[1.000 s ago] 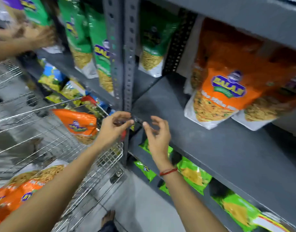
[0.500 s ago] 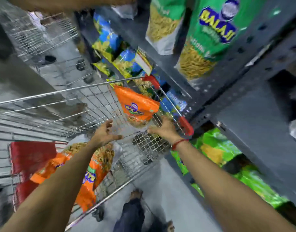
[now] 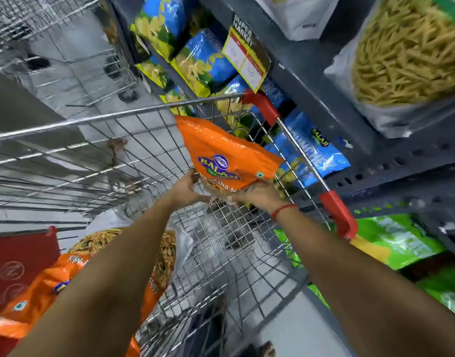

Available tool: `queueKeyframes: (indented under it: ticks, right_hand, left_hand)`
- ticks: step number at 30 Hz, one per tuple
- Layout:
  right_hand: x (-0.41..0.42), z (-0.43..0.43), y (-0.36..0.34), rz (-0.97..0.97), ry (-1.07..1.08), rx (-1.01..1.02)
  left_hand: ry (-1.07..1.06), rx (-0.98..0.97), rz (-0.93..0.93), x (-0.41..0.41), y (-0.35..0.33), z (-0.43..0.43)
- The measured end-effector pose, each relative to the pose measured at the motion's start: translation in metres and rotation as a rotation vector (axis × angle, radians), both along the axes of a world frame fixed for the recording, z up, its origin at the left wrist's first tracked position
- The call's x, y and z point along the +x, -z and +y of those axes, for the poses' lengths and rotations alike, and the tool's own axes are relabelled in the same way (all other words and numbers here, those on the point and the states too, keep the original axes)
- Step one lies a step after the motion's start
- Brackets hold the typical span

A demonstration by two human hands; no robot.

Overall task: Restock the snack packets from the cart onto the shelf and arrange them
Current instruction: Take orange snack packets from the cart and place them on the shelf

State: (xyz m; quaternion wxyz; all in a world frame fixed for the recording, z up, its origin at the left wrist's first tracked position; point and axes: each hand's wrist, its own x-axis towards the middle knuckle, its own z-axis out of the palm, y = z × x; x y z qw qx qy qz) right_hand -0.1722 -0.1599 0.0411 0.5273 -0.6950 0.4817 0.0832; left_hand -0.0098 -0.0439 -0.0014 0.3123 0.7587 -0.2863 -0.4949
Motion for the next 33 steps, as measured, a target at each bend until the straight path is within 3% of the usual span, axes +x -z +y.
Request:
queueKeyframes:
  ticks: [4, 7, 10, 14, 17, 25, 30, 33]
  right_hand:
    - [0.008, 0.008, 0.000, -0.059, 0.149, -0.074]
    - [0.005, 0.008, -0.006, -0.072, 0.142, -0.155]
    - [0.000, 0.014, -0.021, -0.088, 0.147, -0.123]
    - [-0.011, 0.029, -0.053, -0.187, 0.160, -0.095]
    - [-0.023, 0.042, -0.089, -0.283, 0.217, -0.098]
    - [-0.096, 0.080, -0.196, -0.620, 0.307, -0.168]
    - [-0.182, 0.093, -0.239, -0.757, 0.383, -0.355]
    - [-0.250, 0.099, -0.256, -0.744, 0.451, -0.447]
  left_hand:
    - [-0.111, -0.032, 0.007, -0.003, -0.002, 0.000]
    - [-0.112, -0.055, 0.009, -0.002, -0.009, 0.014]
    - [-0.172, -0.104, -0.031, -0.003, -0.020, 0.034]
    - [-0.296, -0.190, 0.136, -0.008, -0.052, 0.057]
    - [-0.351, -0.248, 0.096, -0.012, -0.094, 0.065]
    - [-0.343, -0.553, -0.005, -0.082, -0.231, 0.076]
    - [-0.206, -0.664, -0.013, -0.159, -0.282, 0.074]
    - [-0.119, -0.688, 0.020, -0.220, -0.301, 0.064]
